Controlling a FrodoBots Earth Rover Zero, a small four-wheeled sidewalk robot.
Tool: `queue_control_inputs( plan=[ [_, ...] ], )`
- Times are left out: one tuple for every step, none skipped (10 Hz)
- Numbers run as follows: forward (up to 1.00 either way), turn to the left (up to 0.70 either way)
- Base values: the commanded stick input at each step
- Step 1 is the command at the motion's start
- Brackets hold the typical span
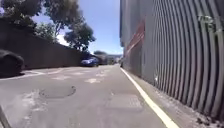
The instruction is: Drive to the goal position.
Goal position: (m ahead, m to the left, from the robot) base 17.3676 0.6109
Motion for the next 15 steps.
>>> queue_control_inputs(
  plan=[
    [0.45,0.0],
    [0.0,0.0],
    [0.0,0.0],
    [0.0,0.0],
    [0.0,0.0],
    [0.0,0.0],
    [0.0,0.0],
    [0.0,0.0],
    [0.0,0.0],
    [0.0,0.0],
    [0.25,0.0],
    [0.45,0.0],
    [0.45,0.0],
    [0.45,0.0],
    [0.45,0.0]
  ],
)
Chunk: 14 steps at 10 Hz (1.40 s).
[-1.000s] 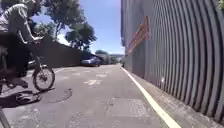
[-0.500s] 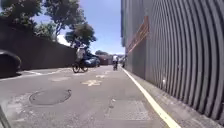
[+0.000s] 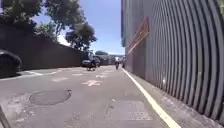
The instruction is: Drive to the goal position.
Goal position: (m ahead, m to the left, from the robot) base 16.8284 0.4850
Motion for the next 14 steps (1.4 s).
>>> queue_control_inputs(
  plan=[
    [0.45,0.03],
    [0.45,0.12],
    [0.45,0.27],
    [0.45,0.27],
    [0.45,0.07],
    [0.45,0.0],
    [0.45,0.0],
    [0.45,0.0],
    [0.45,0.0],
    [0.45,0.0],
    [0.45,0.0],
    [0.45,0.0],
    [0.45,0.0],
    [0.45,0.0]
  ],
)
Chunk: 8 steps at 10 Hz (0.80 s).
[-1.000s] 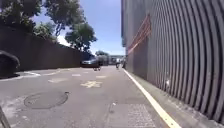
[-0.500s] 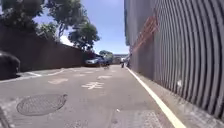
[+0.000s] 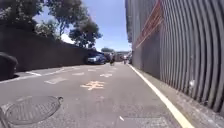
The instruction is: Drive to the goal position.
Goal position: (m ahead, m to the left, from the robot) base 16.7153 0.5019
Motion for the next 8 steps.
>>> queue_control_inputs(
  plan=[
    [0.45,0.0],
    [0.45,0.0],
    [0.45,0.0],
    [0.45,0.0],
    [0.45,0.0],
    [0.45,0.0],
    [0.45,0.0],
    [0.45,0.0]
  ],
)
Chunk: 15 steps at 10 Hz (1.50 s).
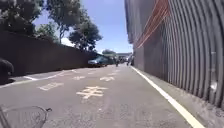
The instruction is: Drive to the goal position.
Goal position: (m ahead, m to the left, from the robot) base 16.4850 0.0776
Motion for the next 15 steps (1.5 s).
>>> queue_control_inputs(
  plan=[
    [0.45,0.0],
    [0.45,0.0],
    [0.45,0.0],
    [0.45,0.0],
    [0.45,0.0],
    [0.45,0.0],
    [0.45,0.0],
    [0.45,0.0],
    [0.45,0.0],
    [0.45,0.0],
    [0.45,0.0],
    [0.45,0.0],
    [0.45,0.0],
    [0.45,0.0],
    [0.45,0.0]
  ],
)
